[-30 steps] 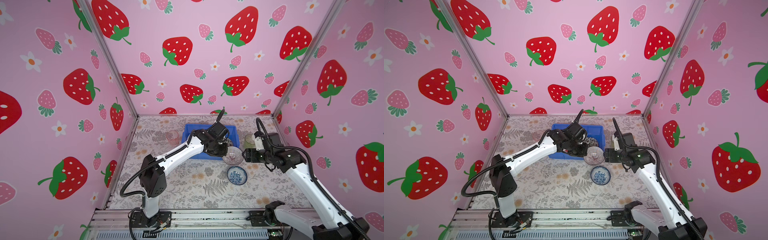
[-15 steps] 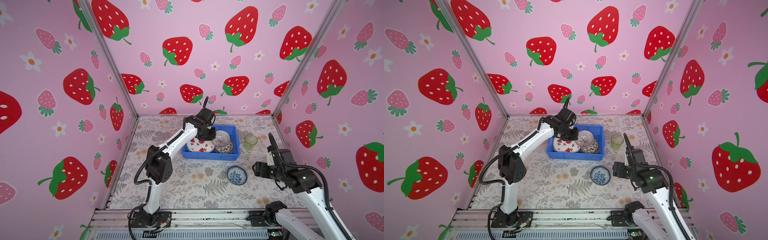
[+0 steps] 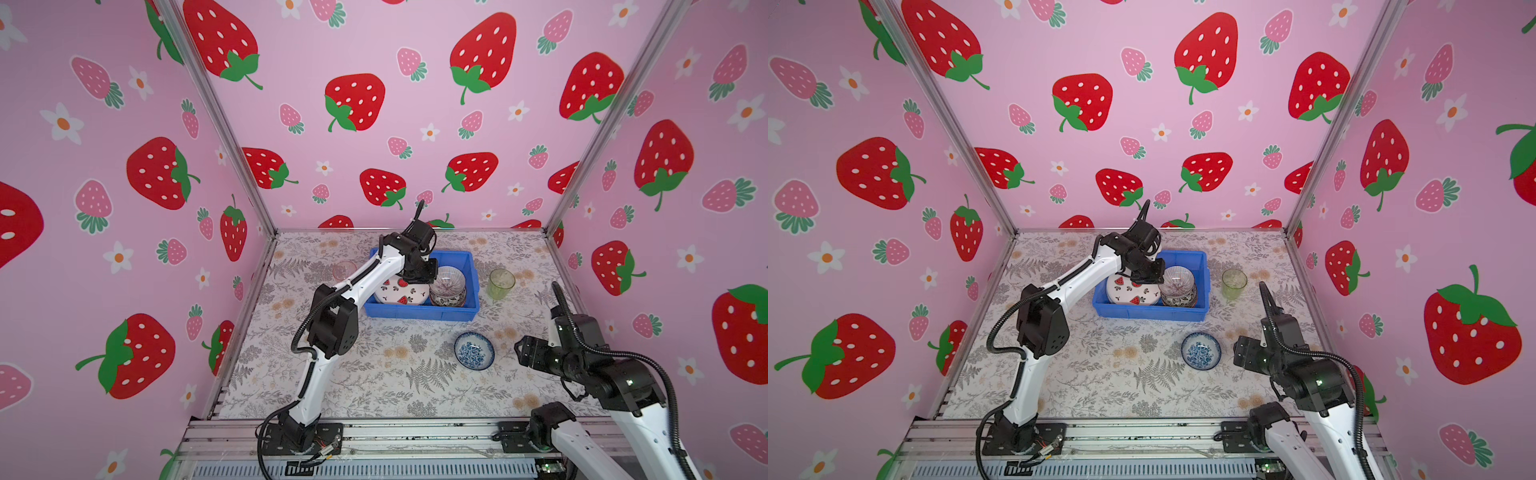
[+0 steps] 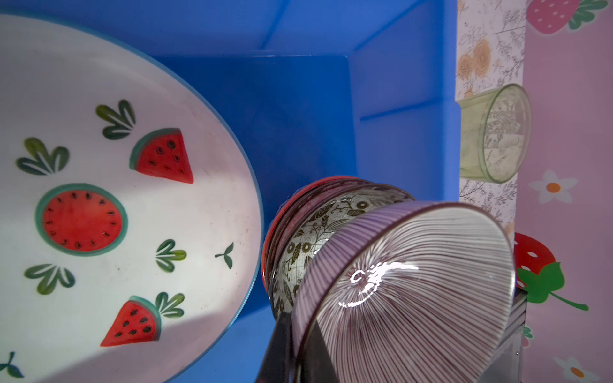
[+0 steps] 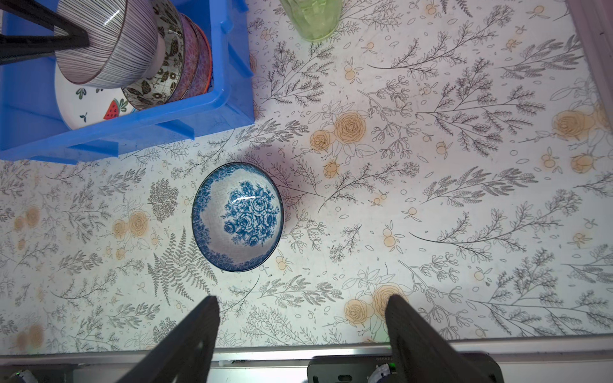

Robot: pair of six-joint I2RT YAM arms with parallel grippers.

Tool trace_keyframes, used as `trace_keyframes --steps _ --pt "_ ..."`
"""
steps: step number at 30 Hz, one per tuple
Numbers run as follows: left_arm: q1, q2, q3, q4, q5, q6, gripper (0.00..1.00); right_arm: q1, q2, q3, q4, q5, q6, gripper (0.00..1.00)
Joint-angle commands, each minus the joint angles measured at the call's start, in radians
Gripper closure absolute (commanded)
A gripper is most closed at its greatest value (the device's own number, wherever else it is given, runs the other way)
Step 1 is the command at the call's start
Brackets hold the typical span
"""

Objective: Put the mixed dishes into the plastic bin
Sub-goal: 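Carry the purple bowl into the bin with the left gripper while the right gripper withdraws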

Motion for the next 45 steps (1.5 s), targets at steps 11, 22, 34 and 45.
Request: trace_keyframes --steps 11,22,34,45 --pt "-0.017 0.015 0.055 -0.002 0.014 0.037 1.00 -0.004 -0.005 -0.030 -0.033 0.020 0.019 0.18" --pt "-0.023 0.035 0.054 0.005 0.018 0.035 0.95 -0.004 0.001 -0.041 -0.024 0.014 0.013 0.18" --pt "-0.029 0.043 0.044 0.010 0.020 0.032 0.87 -0.004 0.013 -0.050 -0.006 0.010 0.003 0.17" --pt "-0.029 0.050 0.051 0.012 0.025 0.031 0.82 -0.003 0.011 -0.056 -0.004 0.008 0.002 0.17"
